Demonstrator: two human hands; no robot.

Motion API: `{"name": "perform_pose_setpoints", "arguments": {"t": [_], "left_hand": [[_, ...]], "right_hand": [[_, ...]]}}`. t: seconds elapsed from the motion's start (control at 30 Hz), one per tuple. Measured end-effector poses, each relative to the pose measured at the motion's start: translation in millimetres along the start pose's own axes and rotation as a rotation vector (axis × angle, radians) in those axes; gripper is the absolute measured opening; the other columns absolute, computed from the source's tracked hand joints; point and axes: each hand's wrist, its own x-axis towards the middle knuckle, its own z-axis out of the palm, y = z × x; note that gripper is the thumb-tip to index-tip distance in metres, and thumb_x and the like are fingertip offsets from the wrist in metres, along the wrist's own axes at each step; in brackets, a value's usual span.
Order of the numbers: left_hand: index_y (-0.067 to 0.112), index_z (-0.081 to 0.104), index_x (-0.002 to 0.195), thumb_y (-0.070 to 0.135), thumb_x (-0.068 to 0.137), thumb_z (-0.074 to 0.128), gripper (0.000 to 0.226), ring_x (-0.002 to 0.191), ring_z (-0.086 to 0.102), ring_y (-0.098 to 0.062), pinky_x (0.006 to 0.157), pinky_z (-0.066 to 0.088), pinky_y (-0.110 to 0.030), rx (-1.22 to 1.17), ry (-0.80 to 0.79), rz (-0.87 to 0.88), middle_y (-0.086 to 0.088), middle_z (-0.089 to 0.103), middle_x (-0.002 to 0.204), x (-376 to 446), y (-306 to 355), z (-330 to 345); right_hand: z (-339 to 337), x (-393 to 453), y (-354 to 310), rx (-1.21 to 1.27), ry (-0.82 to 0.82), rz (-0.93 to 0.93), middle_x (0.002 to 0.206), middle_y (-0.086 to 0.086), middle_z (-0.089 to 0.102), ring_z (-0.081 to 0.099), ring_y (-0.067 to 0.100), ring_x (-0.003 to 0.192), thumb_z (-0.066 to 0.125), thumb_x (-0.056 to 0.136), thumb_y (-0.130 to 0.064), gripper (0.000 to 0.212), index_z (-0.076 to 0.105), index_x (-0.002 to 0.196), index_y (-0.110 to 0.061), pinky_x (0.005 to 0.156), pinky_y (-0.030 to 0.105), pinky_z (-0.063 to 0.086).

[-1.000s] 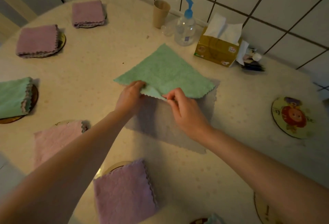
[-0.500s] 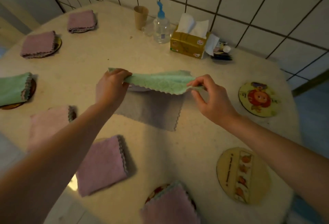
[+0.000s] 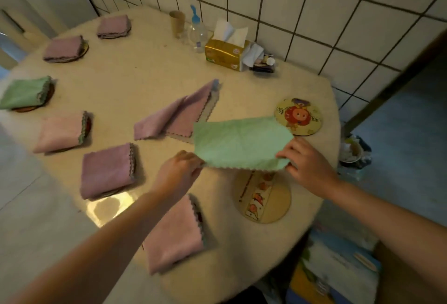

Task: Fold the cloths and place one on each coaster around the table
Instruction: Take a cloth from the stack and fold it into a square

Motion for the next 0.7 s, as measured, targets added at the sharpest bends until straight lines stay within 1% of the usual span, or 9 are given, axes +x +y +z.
{"name": "perform_pose_setpoints", "arguments": {"t": [0.07, 0.13, 0.3, 0.37, 0.43, 0.5, 0.57, 0.63, 0.7], "left_hand": [[0.018, 0.073, 0.085, 0.028, 0.083, 0.050, 0.025, 0.078, 0.065, -0.023, 0.061, 0.055, -0.029, 0.000, -0.079, 0.054, 0.002, 0.072, 0.083, -26, 20, 12], [0.022, 0.072, 0.088, 0.032, 0.085, 0.044, 0.030, 0.083, 0.064, -0.017, 0.067, 0.054, -0.028, -0.001, -0.182, 0.102, 0.006, 0.071, 0.086, -47, 39, 17], [0.045, 0.059, 0.104, 0.055, 0.086, 0.038, 0.030, 0.091, 0.061, -0.006, 0.073, 0.052, -0.030, 0.159, -0.406, -0.040, 0.020, 0.058, 0.100, -71, 49, 18], [0.048, 0.056, 0.098, 0.064, 0.080, 0.036, 0.031, 0.084, 0.060, -0.009, 0.071, 0.053, -0.032, 0.160, -0.502, -0.121, 0.018, 0.054, 0.096, -73, 44, 20], [0.044, 0.054, 0.083, 0.061, 0.077, 0.037, 0.024, 0.079, 0.061, -0.012, 0.069, 0.053, -0.034, 0.041, -0.550, -0.212, 0.015, 0.053, 0.092, -69, 38, 22], [0.035, 0.055, 0.069, 0.044, 0.083, 0.054, 0.016, 0.072, 0.058, -0.013, 0.065, 0.048, -0.028, -0.130, -0.535, -0.286, 0.009, 0.059, 0.082, -61, 34, 23], [0.025, 0.057, 0.066, 0.026, 0.080, 0.068, 0.017, 0.064, 0.049, -0.013, 0.053, 0.036, -0.021, -0.361, -0.446, -0.429, 0.003, 0.056, 0.066, -49, 33, 25], [0.015, 0.056, 0.064, 0.013, 0.078, 0.070, 0.020, 0.060, 0.040, -0.013, 0.051, 0.029, -0.024, -0.600, -0.294, -0.614, 0.002, 0.048, 0.059, -38, 31, 30], [0.005, 0.057, 0.069, 0.008, 0.079, 0.071, 0.018, 0.061, 0.040, -0.015, 0.055, 0.031, -0.027, -0.802, -0.163, -0.778, -0.006, 0.044, 0.063, -28, 26, 39]], "right_hand": [[7, -35, 6, 0.000, -0.058, -0.023, 0.087, 0.002, 0.058, 0.051, 0.017, 0.085, 0.072, 0.064, 0.001, 0.032, 0.069, 0.094, -0.010, 0.073, 0.033, 0.050], [14, -65, 10, -0.011, -0.129, -0.048, 0.083, 0.000, 0.058, 0.050, 0.017, 0.082, 0.073, 0.057, -0.001, 0.032, 0.070, 0.087, -0.014, 0.066, 0.031, 0.048], [24, -106, 7, 0.003, -0.227, -0.075, 0.080, -0.005, 0.058, 0.043, 0.013, 0.084, 0.074, 0.060, -0.016, 0.021, 0.070, 0.080, -0.021, 0.065, 0.029, 0.045], [24, -113, 7, 0.016, -0.233, -0.067, 0.083, -0.005, 0.058, 0.042, 0.012, 0.086, 0.074, 0.062, -0.021, 0.015, 0.070, 0.077, -0.021, 0.067, 0.028, 0.042], [26, -112, 11, 0.072, -0.217, 0.015, 0.085, -0.007, 0.057, 0.043, 0.012, 0.089, 0.076, 0.067, -0.025, 0.012, 0.067, 0.074, -0.022, 0.071, 0.030, 0.041], [25, -105, 16, 0.185, -0.199, 0.162, 0.080, -0.010, 0.055, 0.047, 0.013, 0.085, 0.078, 0.071, -0.025, 0.016, 0.062, 0.071, -0.025, 0.071, 0.029, 0.041], [25, -93, 24, 0.363, -0.187, 0.364, 0.069, -0.004, 0.055, 0.052, 0.016, 0.075, 0.074, 0.076, -0.018, 0.022, 0.055, 0.066, -0.022, 0.063, 0.028, 0.040], [23, -78, 31, 0.560, -0.148, 0.539, 0.068, 0.006, 0.059, 0.055, 0.015, 0.069, 0.068, 0.081, -0.011, 0.015, 0.057, 0.069, -0.011, 0.059, 0.028, 0.041], [20, -62, 35, 0.689, -0.031, 0.662, 0.073, 0.006, 0.064, 0.058, 0.013, 0.071, 0.066, 0.083, -0.008, 0.007, 0.063, 0.077, -0.010, 0.065, 0.029, 0.047]]}}
